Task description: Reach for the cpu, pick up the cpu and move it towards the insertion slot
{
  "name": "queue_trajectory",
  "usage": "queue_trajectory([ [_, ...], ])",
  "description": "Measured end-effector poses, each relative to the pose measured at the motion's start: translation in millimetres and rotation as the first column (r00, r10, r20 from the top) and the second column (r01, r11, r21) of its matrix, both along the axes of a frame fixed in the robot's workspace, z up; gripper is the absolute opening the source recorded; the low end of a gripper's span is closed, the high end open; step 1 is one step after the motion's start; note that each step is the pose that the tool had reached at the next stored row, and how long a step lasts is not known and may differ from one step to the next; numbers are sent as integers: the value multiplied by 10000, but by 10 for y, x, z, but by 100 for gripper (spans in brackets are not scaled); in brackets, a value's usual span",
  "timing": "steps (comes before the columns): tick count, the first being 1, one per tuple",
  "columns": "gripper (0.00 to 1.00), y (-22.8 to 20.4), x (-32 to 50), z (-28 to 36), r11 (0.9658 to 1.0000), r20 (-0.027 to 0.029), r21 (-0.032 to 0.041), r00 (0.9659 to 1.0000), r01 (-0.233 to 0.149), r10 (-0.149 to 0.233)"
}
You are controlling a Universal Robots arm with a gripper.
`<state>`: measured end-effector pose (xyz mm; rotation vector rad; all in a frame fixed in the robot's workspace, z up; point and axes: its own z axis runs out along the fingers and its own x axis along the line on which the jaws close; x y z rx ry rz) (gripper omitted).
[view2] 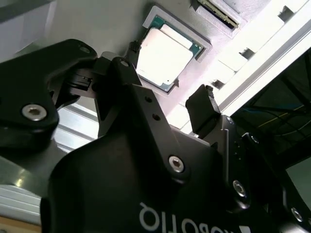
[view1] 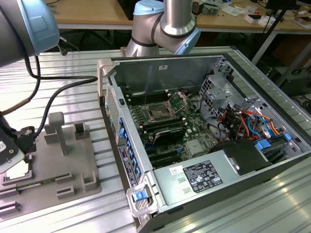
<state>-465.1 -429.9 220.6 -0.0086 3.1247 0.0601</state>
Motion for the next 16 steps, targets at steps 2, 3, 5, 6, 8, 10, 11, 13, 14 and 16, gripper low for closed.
queue_trajectory([
  [2, 66, 2, 0, -24, 9999, 2, 0, 9999, 160, -160],
  [3, 66, 5, 0, -55, 9998, 2, 0, 9998, 183, -183],
  [5, 66, 15, 0, -100, 9998, 2, 0, 9998, 183, -183],
  [6, 66, 18, 0, -119, 9998, 4, 0, 9998, 183, -183],
  [8, 66, 30, -1, -165, 9998, 2, 0, 9998, 184, -184],
  [10, 66, 41, 0, -210, 9998, 2, 0, 9998, 183, -183],
  [11, 66, 45, 0, -222, 9998, 0, -1, 9998, 182, -182],
  [13, 66, 49, 1, -241, 9998, 0, 0, 9998, 181, -181],
  [14, 66, 49, 0, -247, 9998, 0, 0, 9998, 181, -181],
  [16, 66, 50, 0, -259, 9999, -3, -1, 9999, 158, -158],
])
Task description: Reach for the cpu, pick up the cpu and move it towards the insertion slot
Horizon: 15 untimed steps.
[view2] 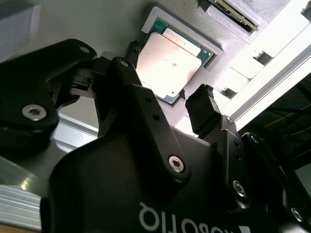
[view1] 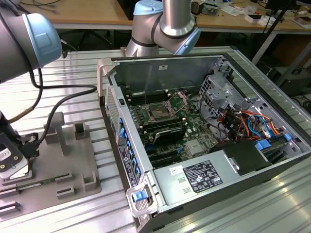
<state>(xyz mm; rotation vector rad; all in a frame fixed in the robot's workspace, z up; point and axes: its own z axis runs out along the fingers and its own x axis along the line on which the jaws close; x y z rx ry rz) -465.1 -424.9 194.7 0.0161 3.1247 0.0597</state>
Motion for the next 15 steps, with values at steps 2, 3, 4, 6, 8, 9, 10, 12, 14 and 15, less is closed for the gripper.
queue_trajectory([
  [2, 66, 0, 0, -11, 10000, -2, -3, 10000, -19, 19],
  [3, 66, -1, 0, -11, 10000, -1, -3, 10000, -19, 19],
  [4, 66, -2, 0, -12, 10000, 0, -3, 10000, -19, 19],
  [6, 66, -3, 0, -13, 10000, 0, -3, 10000, -20, 20],
  [8, 66, -3, 0, -12, 10000, -1, -3, 10000, -20, 20],
  [9, 66, -4, 0, -12, 10000, -1, -9, 10000, -20, 20],
  [10, 66, -4, 0, -12, 10000, -1, -22, 10000, -21, 21],
  [12, 66, -3, 0, -14, 9999, 7, -143, 10000, -20, 20],
  [14, 66, -4, 0, -21, 9999, 3, -168, 10000, -21, 21],
  [15, 66, -3, 1, -25, 9999, 3, -169, 10000, -21, 21],
])
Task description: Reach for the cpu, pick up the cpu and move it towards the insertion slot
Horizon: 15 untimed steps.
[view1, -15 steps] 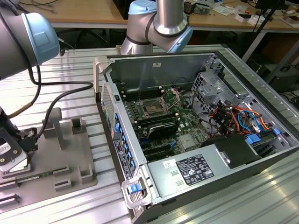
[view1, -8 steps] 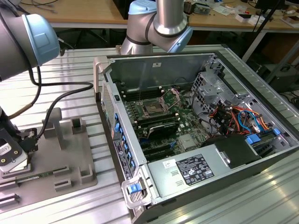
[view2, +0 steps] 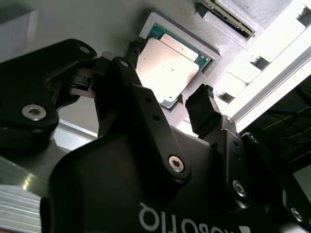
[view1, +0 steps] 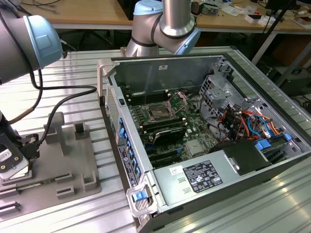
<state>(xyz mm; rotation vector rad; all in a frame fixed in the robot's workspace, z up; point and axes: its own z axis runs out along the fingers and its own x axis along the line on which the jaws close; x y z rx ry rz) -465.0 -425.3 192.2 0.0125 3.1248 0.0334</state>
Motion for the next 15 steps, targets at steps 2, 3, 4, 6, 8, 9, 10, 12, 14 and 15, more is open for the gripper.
queue_trajectory([
  [2, 66, 1, 6, -10, 10000, -2, 2, 10000, 2, -2],
  [3, 66, 0, 11, -15, 10000, -4, 1, 10000, 0, 0],
  [4, 66, 1, 18, -22, 10000, -5, 1, 10000, 2, -2],
  [6, 66, 1, 24, -34, 10000, -5, 1, 10000, -4, 4],
  [8, 66, 0, 25, -43, 9999, -6, 0, 9999, -111, 111],
  [9, 66, 0, 25, -45, 9999, -6, 0, 9999, -139, 139],
  [10, 66, 0, 24, -46, 9999, -7, 0, 9999, -147, 147],
  [12, 65, 0, 25, -47, 9999, -6, 1, 9999, -148, 148],
  [14, 58, 0, 25, -48, 9999, -6, 0, 9999, -148, 148],
  [15, 58, 0, 25, -48, 9999, -6, 1, 9999, -148, 148],
])
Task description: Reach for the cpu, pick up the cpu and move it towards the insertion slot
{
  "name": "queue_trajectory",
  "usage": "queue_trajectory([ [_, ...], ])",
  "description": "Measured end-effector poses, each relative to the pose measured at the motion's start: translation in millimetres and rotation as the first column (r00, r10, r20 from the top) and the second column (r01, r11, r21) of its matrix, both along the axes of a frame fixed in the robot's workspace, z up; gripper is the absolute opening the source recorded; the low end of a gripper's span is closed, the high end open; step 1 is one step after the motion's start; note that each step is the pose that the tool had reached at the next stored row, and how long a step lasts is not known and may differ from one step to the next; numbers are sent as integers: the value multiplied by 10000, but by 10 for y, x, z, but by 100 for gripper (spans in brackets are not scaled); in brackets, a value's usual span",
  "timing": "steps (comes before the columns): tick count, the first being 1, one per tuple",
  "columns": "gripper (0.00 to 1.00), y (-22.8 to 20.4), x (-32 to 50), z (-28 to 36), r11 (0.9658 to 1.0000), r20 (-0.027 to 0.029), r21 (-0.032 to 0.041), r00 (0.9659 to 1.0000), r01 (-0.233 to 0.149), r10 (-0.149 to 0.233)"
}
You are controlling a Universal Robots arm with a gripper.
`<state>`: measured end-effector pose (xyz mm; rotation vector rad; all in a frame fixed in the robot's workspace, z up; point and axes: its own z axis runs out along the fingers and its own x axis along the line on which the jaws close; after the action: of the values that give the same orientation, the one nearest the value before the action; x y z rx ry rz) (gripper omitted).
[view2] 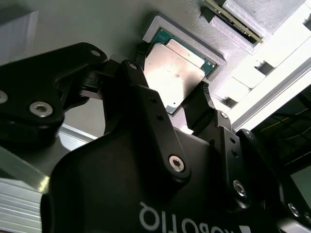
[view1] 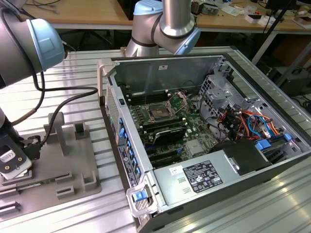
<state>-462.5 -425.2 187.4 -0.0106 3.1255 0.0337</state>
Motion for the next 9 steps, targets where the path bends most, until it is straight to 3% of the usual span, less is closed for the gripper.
queue_trajectory([
  [5, 55, 0, 2, 0, 10000, 1, 1, 10000, 0, 0],
  [9, 55, 0, 2, 41, 10000, 2, 1, 10000, 0, 0],
])
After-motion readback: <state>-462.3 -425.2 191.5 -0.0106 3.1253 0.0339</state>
